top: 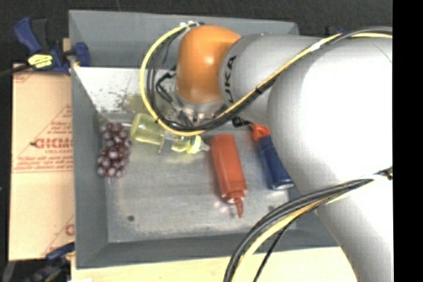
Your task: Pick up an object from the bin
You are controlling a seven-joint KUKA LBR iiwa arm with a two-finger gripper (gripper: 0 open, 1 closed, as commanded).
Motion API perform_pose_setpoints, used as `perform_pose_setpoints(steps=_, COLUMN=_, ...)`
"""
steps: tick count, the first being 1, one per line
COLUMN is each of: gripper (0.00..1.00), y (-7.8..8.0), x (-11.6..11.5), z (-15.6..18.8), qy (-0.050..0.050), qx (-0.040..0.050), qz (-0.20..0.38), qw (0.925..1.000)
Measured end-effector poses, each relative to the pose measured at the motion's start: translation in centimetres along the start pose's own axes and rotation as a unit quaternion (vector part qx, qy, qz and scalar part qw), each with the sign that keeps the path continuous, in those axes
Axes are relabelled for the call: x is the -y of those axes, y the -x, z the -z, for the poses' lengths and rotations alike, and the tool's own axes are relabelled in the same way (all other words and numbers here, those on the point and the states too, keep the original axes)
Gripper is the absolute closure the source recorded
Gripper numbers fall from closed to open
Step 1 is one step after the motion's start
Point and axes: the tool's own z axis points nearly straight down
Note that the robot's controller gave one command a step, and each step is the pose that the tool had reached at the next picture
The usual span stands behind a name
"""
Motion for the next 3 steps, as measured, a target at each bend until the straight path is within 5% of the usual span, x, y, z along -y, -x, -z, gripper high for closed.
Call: perform_pose_setpoints(steps=3, gripper=1.00, y=0.0, x=0.1, z=3.5, qy=0.000, qx=-0.0004, qz=0.000, qw=1.0000)
